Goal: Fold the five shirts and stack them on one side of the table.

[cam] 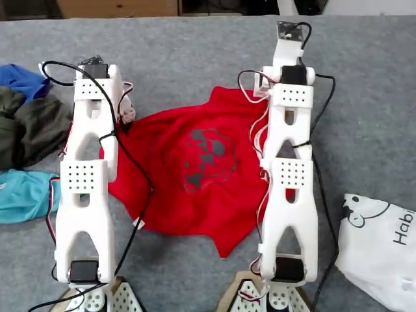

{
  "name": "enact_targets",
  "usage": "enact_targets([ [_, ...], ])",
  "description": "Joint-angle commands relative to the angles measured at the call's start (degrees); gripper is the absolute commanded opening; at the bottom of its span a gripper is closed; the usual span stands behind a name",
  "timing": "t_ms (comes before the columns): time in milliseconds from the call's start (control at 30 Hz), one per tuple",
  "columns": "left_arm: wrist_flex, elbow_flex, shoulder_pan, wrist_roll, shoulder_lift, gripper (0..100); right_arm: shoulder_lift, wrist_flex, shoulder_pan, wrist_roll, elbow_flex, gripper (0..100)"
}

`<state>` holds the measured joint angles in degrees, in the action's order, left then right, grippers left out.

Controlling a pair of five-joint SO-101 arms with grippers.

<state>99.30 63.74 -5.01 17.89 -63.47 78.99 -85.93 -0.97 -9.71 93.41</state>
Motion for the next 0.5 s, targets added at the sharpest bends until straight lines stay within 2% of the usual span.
enact_targets([
  [0, 1.6, -1.1, 0.1, -0.4, 1.9, 7, 0.5, 1.8, -0.8, -0.2, 1.9, 0.5],
  [67, 1.6, -1.1, 0.1, -0.4, 4.0, 9, 1.3, 2.3, -0.7, -0.2, 2.0, 0.5],
  [233, 1.5, -0.6, -1.5, -0.4, 9.5, 23, 1.5, 3.3, -0.6, -0.2, 2.1, 0.5],
  [367, 0.0, -0.5, -3.9, -0.4, 12.4, 24, 1.6, 3.3, -0.6, -0.2, 2.1, 0.5],
  [467, -5.6, -0.9, -4.8, -0.3, 12.6, 24, 1.6, 3.3, -0.7, -0.2, 2.1, 0.5],
])
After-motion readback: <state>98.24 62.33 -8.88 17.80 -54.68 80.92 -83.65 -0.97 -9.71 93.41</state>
